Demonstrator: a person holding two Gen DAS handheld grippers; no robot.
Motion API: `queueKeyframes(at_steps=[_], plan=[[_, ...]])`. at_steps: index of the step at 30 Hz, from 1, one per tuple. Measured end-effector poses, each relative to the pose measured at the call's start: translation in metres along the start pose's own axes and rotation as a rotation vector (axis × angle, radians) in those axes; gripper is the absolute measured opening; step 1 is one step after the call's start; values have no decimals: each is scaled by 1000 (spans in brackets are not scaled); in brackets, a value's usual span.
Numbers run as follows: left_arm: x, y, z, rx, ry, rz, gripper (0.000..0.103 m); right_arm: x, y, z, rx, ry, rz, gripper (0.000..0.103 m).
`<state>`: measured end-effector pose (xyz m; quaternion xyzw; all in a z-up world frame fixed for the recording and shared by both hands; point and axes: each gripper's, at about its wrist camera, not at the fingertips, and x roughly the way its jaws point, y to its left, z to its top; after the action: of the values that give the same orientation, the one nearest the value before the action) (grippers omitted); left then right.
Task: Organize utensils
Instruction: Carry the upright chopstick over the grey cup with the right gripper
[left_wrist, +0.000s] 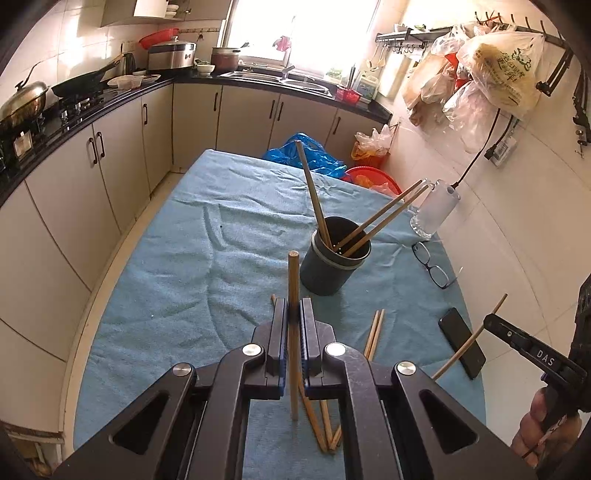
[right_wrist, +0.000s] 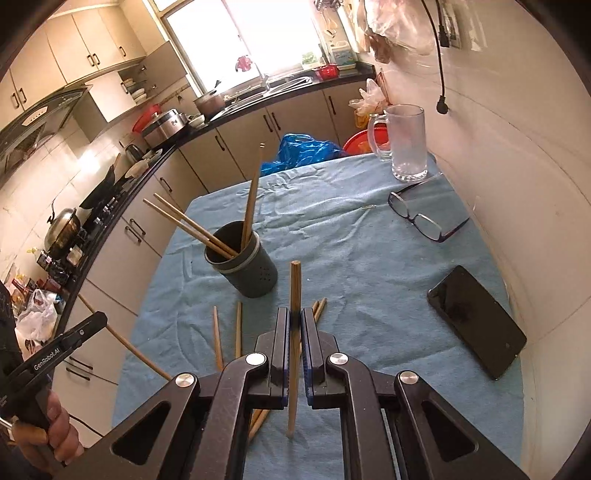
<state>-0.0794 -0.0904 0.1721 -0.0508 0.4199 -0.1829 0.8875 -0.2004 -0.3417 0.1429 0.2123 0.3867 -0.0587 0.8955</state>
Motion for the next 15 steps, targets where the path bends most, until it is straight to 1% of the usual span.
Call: queueKeyframes(at_steps=[15], plan=[[-4,-2,7,-5,-18,-7,5,-9,-8,9,2,-21,-8,6]])
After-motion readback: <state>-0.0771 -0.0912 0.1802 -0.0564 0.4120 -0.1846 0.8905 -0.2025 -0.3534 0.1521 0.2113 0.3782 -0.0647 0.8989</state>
